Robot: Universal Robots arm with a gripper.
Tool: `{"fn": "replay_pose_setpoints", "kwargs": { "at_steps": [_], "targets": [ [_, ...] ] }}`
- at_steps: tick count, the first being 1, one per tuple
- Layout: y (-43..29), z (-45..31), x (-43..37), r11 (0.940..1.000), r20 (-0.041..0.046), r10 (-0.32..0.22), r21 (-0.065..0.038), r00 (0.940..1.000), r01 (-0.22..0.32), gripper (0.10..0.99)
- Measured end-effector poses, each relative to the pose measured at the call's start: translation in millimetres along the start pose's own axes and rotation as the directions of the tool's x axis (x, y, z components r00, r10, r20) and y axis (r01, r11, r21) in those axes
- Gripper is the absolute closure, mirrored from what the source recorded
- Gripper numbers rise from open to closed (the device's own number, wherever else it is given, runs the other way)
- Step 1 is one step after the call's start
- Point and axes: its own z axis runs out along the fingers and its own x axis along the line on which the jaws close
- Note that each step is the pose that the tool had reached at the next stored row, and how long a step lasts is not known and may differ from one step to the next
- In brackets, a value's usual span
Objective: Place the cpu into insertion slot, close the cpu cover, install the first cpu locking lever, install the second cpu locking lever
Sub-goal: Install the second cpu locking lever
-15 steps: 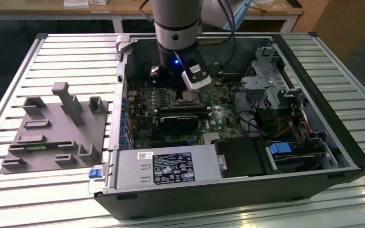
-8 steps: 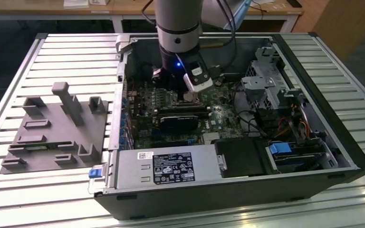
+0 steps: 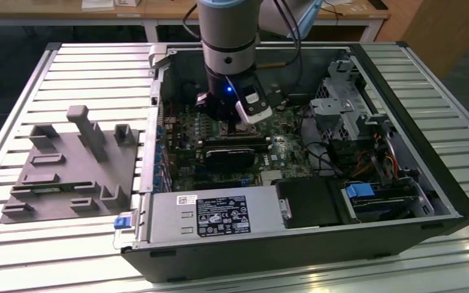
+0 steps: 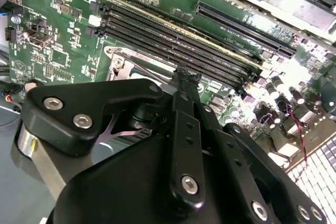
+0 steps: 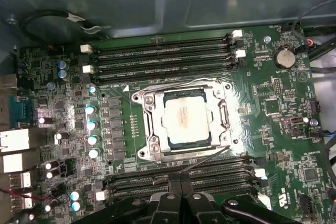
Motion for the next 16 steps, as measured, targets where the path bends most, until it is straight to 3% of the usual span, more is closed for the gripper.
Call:
{"fn": "replay_pose_setpoints", "kwargs": {
  "at_steps": [9, 16],
  "targets": [
    [1.8, 3.0, 2.5, 0.9995, -0.0044, 0.001, -0.031, 1.0, -0.002, 0.984],
    [0.4, 9.7, 6.5, 0.9985, -0.0079, 0.003, -0.055, 1.0, -0.003, 0.984]
  ]
}}
